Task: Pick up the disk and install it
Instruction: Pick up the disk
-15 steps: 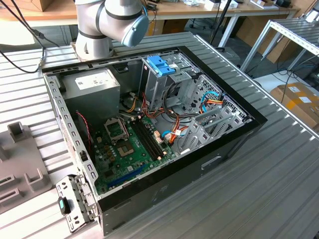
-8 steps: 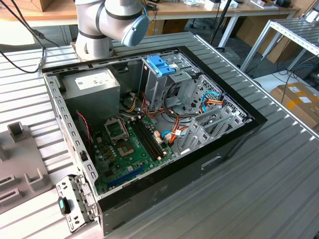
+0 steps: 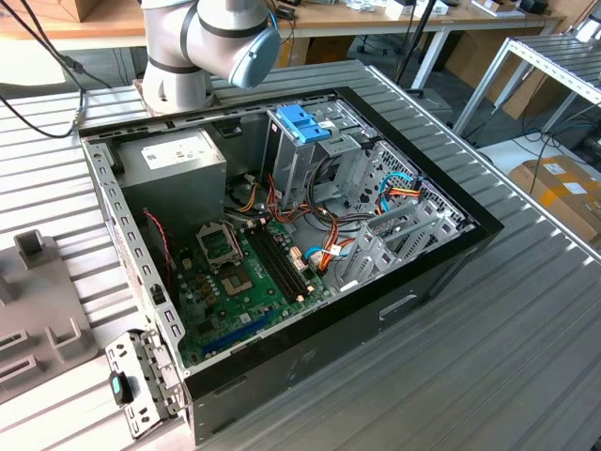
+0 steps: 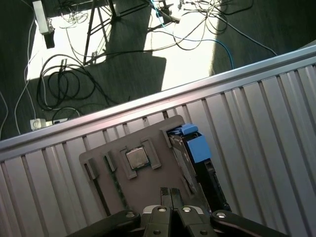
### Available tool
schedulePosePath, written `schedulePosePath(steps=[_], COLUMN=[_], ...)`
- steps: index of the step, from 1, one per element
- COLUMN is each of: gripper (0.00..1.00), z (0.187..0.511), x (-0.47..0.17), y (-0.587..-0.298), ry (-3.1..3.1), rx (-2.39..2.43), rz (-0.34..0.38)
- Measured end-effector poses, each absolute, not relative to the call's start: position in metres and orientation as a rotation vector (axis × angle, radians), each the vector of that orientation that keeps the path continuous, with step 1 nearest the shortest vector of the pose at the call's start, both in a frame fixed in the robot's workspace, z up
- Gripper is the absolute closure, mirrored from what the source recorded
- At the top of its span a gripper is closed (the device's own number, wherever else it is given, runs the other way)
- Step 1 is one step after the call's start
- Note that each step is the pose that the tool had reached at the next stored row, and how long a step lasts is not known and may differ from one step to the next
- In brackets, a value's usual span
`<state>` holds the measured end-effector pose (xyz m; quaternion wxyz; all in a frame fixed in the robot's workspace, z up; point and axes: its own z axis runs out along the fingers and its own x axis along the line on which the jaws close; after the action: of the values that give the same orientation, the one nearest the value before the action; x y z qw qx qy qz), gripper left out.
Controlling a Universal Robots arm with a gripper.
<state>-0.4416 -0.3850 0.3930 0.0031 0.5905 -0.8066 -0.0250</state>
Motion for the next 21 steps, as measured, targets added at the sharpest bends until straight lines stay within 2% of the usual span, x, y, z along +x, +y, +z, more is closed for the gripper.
schedulePosePath(steps=[21], gripper=[0.89], z=[0.3931], x=[-0.4413], y=[-0.385], ry=[-2.435], rx=[1.97], rz=[-0.078])
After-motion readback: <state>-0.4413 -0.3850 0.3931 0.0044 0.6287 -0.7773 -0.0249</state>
